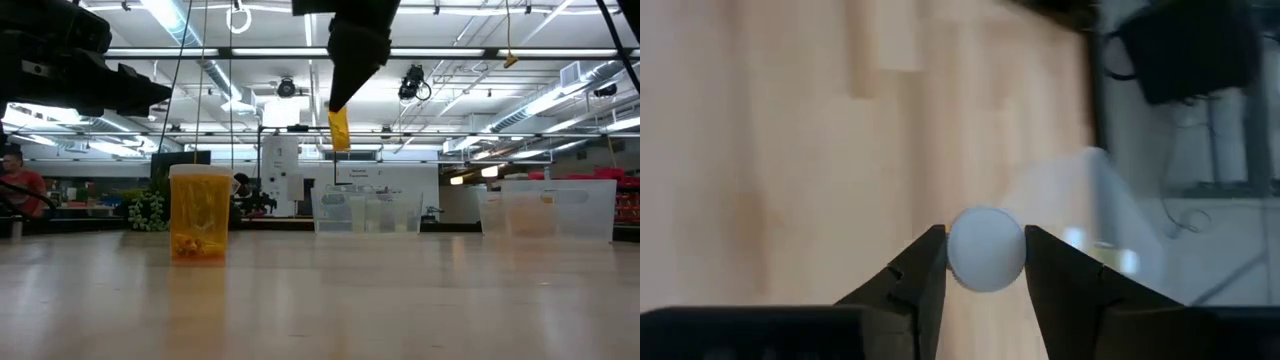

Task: Pick and place medicine bottles into bin by pill shape (circle, oval)
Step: Put the small orange pill bottle into the left transparent bin

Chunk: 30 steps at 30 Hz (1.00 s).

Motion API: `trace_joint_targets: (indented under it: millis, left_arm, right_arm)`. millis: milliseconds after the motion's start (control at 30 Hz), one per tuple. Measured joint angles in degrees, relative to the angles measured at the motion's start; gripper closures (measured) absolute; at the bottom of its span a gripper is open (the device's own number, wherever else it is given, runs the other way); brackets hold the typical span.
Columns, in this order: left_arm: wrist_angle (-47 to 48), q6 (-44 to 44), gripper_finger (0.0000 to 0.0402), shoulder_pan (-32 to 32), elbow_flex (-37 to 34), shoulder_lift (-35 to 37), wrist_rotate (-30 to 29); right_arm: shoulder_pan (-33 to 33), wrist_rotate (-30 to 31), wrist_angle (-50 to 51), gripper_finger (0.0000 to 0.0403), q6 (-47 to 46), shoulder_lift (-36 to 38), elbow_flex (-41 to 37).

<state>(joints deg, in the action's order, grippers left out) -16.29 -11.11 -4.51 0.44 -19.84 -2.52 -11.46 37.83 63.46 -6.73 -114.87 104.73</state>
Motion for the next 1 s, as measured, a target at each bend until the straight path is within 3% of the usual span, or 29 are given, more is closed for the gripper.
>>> trace_joint_targets:
  millis: [367,633,1000]
  left_arm:
    - [0.02,0.0,0.0294,0.0,0.0,0.0,0.01]
    - [0.04,0.0,0.0294,0.0,0.0,0.0,0.0]
    - [0.02,0.0,0.0294,0.0,-0.02,0.0,0.02]
  right_arm:
    - [9.76,3.47,1.6,0.0267,-0.1,5.99,-0.42]
    - [20.49,2.09,-1.52,0.0267,0.1,10.75,-9.66]
    - [32.87,-14.08,-28.98,0.0267,5.26,16.76,-30.17]
